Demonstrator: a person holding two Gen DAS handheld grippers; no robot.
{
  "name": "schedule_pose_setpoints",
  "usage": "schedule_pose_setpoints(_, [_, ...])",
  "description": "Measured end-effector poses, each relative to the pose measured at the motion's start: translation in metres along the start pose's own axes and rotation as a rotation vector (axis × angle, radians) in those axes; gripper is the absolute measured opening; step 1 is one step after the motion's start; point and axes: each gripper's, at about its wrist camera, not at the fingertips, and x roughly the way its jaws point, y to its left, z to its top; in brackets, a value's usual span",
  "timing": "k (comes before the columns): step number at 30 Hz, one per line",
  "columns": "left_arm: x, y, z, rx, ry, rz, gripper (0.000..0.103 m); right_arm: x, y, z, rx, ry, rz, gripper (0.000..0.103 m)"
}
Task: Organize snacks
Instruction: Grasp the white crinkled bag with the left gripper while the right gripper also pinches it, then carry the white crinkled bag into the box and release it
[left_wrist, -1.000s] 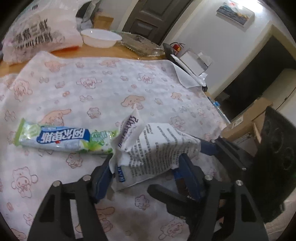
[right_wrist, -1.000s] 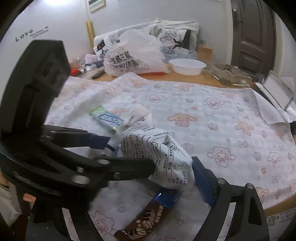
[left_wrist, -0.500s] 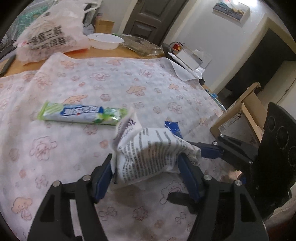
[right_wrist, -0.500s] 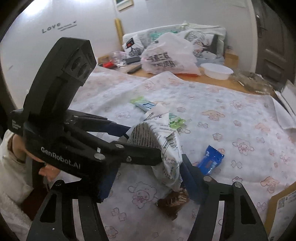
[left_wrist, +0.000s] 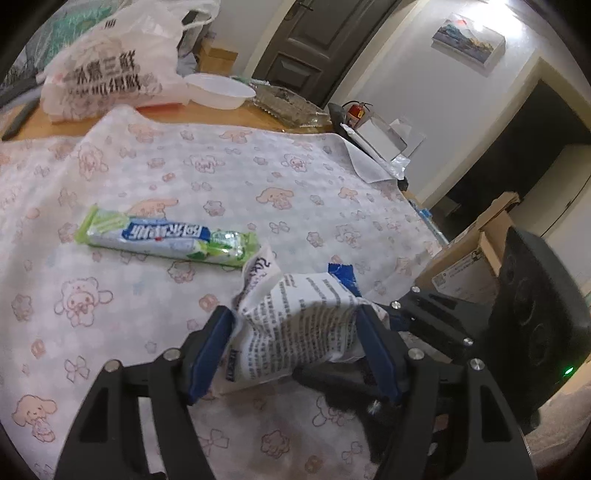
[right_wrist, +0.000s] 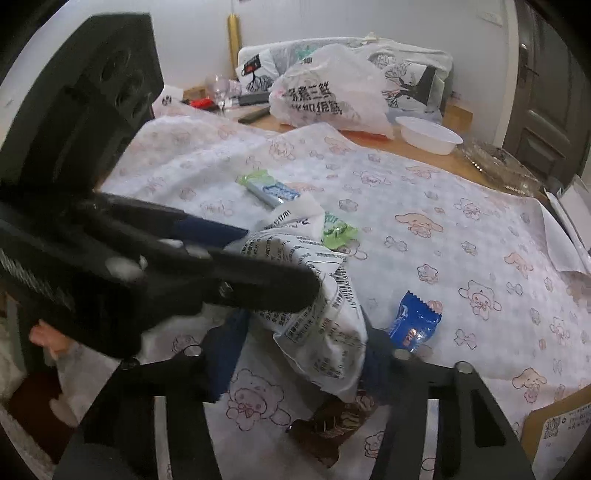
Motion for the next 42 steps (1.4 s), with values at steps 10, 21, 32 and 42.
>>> schedule_pose_setpoints(10, [-0.039,-0.033,-0.007,0.082,-0.113,0.081,0.058,-0.031,0.021,0.007,-0.016,-0.084,-0.055,0.024])
schedule_pose_setpoints(21, [-0.124,-0.097,-0.014,0.173,-0.257,0.148,0.058,-0.115,0.047,0.021,0.010,-0.218,-0.037,0.024])
schedule_pose_setpoints(32, [-0.140,-0.207,-0.005,0.318,-0.302,0.150,0.058,-0.213,0.019,-0.004,0.068,-0.371,-0.091,0.024])
schedule_pose_setpoints(42, [-0.060,-0.304,0.028,0.426,-0.215,0.048,0.058,-0.270,-0.077,-0.051,0.187,-0.385,-0.228,0.024])
